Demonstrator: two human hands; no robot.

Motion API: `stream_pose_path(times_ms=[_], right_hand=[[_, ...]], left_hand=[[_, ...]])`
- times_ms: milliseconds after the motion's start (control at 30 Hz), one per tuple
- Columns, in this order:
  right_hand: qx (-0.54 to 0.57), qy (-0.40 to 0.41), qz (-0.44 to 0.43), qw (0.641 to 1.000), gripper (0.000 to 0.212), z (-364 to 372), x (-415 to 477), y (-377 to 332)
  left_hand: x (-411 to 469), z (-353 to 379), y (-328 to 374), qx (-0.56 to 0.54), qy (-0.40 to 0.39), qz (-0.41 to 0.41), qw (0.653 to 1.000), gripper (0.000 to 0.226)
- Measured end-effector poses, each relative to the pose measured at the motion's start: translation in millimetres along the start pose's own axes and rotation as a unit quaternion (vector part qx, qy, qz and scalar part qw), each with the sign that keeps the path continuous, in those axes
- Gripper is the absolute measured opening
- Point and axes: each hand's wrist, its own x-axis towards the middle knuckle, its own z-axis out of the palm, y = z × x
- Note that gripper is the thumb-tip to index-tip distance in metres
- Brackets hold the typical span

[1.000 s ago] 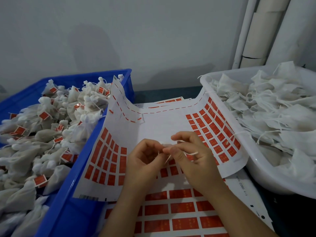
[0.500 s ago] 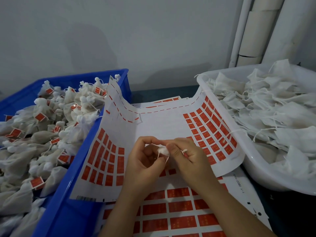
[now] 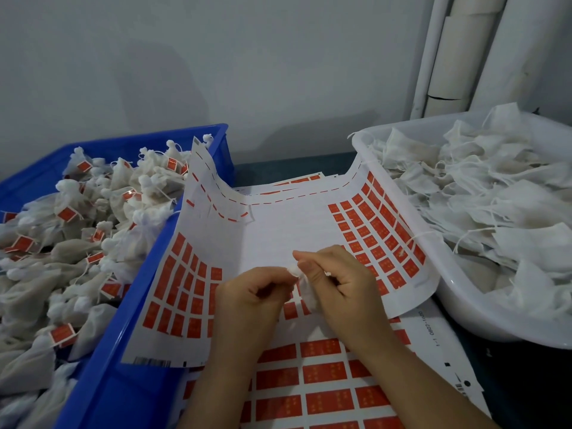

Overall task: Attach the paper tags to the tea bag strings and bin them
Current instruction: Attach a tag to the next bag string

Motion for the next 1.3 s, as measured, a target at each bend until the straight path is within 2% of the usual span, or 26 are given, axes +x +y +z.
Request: stream_pose_path(times_ms=[167, 300, 400, 500, 600, 733, 833, 933, 1133, 1300], right_hand=[[-0.052, 0.003, -0.033, 0.998, 0.033, 2, 1, 2], [-0.041, 0.014, 0.012, 0.999, 0.034, -1, 2, 5], [-0.016, 0.021, 0.038, 0.999, 0.029, -5, 2, 6], [-0.017, 0.013, 0.026, 0.999, 0.017, -5, 2, 3], [0.0, 0.017, 0.022, 1.0, 0.014, -5, 1, -1], [0.074, 0.038, 0.085, 0.993, 0.028, -7, 5, -8], [0.101, 0.02, 0.104, 0.989, 0.029, -7, 5, -6], [0.116, -0.004, 0.121, 0.986, 0.028, -5, 4, -6], [0.158, 0.0, 0.144, 0.977, 0.029, -5, 6, -6], [0.18, -0.004, 0.161, 0.97, 0.029, -4, 6, -5]], left_hand=[[1, 3, -1, 0.096, 0.0, 0.043, 0.994, 0.015], [-2, 8, 2, 0.105, -0.041, -0.056, 0.992, 0.021], [0, 8, 7, -0.061, -0.084, -0.154, 0.983, 0.016], [3, 3, 13, -0.282, -0.093, -0.259, 0.919, 0.016], [5, -2, 13, -0.353, -0.116, -0.249, 0.894, 0.029], [6, -7, 11, -0.387, -0.156, -0.224, 0.881, 0.017], [4, -2, 13, -0.316, -0.162, -0.204, 0.912, 0.029], [2, 0, 15, -0.247, -0.116, -0.193, 0.942, 0.046], [2, 1, 14, -0.277, -0.091, -0.146, 0.945, 0.021], [1, 1, 11, -0.298, -0.109, -0.144, 0.937, 0.016]])
